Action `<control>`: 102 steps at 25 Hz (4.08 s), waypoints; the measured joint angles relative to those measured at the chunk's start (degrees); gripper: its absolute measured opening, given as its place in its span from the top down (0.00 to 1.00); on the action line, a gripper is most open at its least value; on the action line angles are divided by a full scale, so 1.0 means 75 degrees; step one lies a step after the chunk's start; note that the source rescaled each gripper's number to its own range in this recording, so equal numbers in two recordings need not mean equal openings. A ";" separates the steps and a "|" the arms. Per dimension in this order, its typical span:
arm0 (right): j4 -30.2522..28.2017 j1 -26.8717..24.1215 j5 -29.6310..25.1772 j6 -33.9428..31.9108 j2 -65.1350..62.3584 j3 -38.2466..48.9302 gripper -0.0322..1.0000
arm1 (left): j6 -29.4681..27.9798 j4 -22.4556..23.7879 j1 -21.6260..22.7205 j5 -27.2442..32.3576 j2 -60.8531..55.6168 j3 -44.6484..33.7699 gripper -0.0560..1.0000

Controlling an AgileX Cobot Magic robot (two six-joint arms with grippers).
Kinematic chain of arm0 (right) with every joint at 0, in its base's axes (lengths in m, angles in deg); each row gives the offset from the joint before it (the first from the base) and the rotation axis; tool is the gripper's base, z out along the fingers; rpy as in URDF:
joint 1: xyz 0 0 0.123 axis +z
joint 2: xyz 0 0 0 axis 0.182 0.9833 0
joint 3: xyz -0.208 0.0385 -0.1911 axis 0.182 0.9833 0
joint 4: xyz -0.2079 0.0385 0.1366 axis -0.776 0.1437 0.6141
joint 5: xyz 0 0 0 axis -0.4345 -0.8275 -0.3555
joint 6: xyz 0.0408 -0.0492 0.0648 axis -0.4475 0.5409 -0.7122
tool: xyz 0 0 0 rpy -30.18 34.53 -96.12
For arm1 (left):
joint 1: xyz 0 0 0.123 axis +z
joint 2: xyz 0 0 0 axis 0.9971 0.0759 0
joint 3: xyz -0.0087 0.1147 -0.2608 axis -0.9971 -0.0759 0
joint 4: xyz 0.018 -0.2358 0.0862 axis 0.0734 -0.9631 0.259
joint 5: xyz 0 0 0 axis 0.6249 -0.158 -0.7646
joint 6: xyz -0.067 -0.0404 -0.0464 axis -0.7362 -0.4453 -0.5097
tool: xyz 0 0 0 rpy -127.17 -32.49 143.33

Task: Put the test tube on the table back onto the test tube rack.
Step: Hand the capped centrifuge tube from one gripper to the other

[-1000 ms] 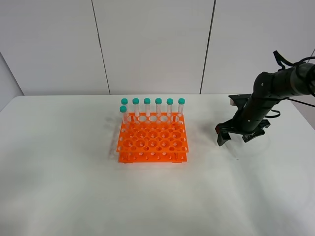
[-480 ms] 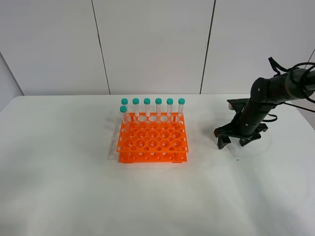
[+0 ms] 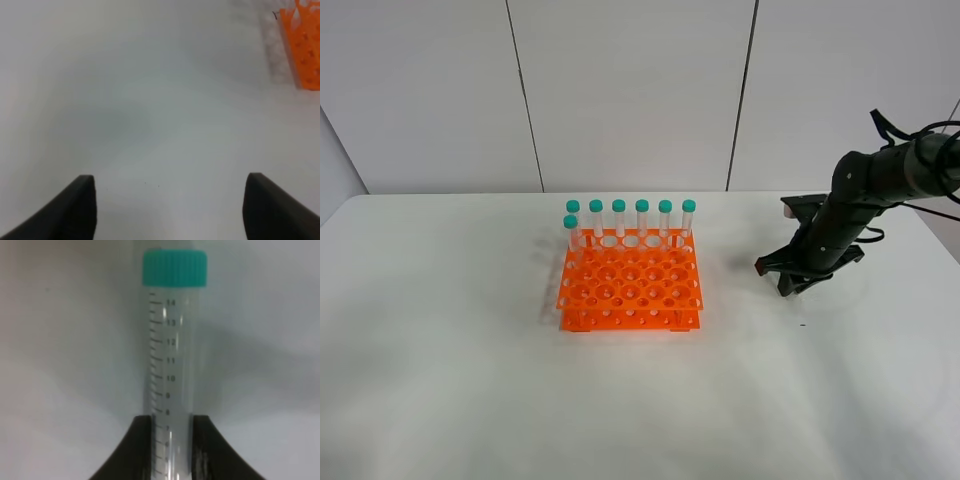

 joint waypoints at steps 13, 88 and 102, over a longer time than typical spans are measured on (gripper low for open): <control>-0.0472 0.0000 -0.1511 0.0074 -0.4547 0.1436 0.95 | 0.0000 0.0000 0.0000 0.0000 0.0000 0.0000 0.00; 0.6596 0.2574 -0.1162 0.7005 -0.4189 0.2416 0.95 | 0.9859 -1.3669 -0.3033 -0.4422 1.0722 0.2167 0.00; 0.6678 0.2574 -0.1147 0.7005 -0.4189 0.2416 0.95 | 0.9848 -1.3669 -0.3033 -0.4242 1.1015 0.2175 0.00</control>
